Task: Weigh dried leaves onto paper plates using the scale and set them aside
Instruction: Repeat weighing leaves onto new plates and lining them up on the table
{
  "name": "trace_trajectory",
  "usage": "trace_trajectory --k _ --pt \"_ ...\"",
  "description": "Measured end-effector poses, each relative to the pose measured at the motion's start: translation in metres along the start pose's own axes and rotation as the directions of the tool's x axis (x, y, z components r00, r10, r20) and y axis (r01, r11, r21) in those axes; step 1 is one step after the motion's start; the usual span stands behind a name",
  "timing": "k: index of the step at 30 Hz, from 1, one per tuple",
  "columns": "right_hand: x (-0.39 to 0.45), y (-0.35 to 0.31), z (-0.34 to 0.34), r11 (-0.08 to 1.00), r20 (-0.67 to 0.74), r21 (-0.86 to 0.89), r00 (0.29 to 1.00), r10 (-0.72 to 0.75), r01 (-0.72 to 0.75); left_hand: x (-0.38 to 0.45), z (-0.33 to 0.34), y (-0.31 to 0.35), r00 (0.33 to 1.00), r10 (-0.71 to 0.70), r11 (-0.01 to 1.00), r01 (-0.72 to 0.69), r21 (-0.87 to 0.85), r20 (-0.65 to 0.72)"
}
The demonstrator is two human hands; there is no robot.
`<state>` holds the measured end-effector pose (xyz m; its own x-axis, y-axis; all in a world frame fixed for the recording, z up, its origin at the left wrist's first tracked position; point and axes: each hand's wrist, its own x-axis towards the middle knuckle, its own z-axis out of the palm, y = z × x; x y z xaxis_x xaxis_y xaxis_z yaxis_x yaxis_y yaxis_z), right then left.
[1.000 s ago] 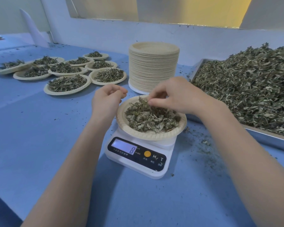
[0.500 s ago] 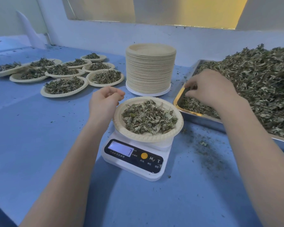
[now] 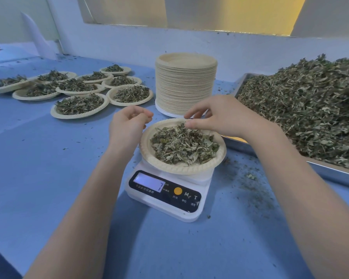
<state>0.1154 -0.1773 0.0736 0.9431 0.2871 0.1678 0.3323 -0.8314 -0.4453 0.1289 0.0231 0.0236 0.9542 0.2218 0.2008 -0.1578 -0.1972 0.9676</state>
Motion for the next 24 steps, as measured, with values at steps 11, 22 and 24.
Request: trace_trajectory --k 11,22,24 --pt "-0.001 -0.01 0.004 1.0 0.057 0.005 0.998 -0.023 0.022 0.001 -0.001 -0.001 1.0 -0.002 1.0 0.003 0.02 -0.006" --pt "-0.013 0.0 -0.007 0.993 0.572 -0.095 0.812 0.117 -0.076 0.002 0.005 -0.004 0.973 -0.179 0.971 0.15 0.186 0.146" --pt "-0.012 0.001 -0.007 0.995 0.589 -0.071 0.803 0.095 -0.066 0.001 0.006 -0.003 0.975 -0.176 0.968 0.147 0.202 0.135"
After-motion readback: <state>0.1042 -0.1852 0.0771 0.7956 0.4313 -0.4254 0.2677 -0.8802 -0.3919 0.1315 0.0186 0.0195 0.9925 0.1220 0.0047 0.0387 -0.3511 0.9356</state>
